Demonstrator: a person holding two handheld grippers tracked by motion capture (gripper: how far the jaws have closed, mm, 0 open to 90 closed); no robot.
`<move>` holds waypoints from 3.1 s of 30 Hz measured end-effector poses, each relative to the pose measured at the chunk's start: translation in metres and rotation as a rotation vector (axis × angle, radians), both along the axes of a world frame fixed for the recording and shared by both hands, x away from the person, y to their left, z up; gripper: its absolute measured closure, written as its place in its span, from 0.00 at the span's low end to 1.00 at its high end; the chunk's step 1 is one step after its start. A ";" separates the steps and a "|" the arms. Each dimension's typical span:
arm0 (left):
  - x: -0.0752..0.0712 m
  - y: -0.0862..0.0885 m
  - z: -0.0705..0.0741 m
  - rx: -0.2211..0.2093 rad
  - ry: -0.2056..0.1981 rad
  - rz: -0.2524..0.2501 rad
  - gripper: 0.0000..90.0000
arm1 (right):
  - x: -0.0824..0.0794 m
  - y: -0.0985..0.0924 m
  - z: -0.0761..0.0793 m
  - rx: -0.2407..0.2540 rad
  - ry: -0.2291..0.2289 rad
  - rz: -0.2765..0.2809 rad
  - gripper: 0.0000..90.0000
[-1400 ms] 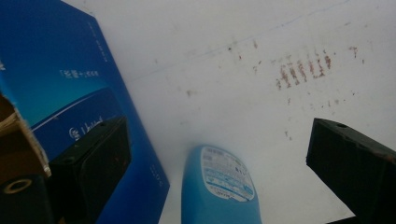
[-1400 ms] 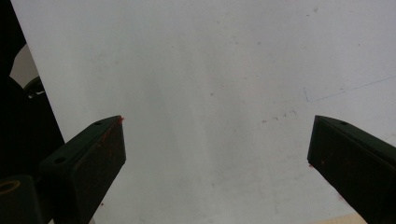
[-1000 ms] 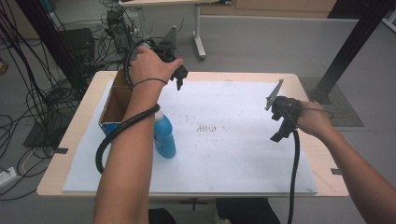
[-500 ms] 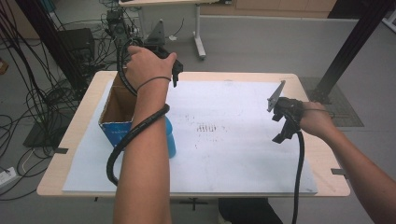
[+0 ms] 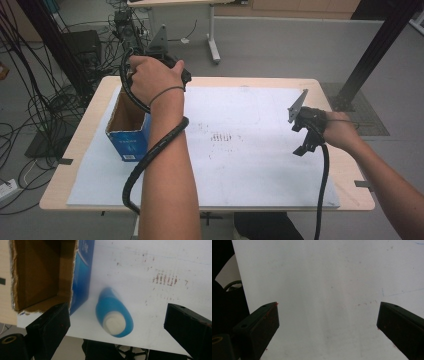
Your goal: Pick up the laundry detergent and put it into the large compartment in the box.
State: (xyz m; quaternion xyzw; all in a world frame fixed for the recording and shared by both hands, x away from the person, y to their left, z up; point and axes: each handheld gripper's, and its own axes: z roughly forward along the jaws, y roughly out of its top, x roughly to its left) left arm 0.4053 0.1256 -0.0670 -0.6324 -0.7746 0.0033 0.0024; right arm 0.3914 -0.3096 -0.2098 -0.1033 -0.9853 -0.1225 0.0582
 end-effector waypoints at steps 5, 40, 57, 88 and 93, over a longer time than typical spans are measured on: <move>-0.009 -0.001 0.002 -0.002 0.014 0.048 0.08 | -0.003 0.001 0.000 0.018 -0.008 0.026 0.05; -0.016 -0.008 -0.039 -0.017 0.043 0.241 0.08 | -0.013 -0.015 -0.004 0.043 -0.018 0.054 0.05; -0.016 -0.004 -0.064 -0.031 0.053 0.288 0.09 | -0.012 -0.019 -0.009 0.049 -0.011 0.053 0.05; -0.016 0.001 -0.086 -0.031 0.063 0.302 0.10 | -0.010 -0.025 -0.015 0.040 -0.002 0.047 0.05; -0.016 0.001 -0.086 -0.034 0.065 0.299 0.10 | -0.010 -0.025 -0.015 0.039 -0.002 0.043 0.05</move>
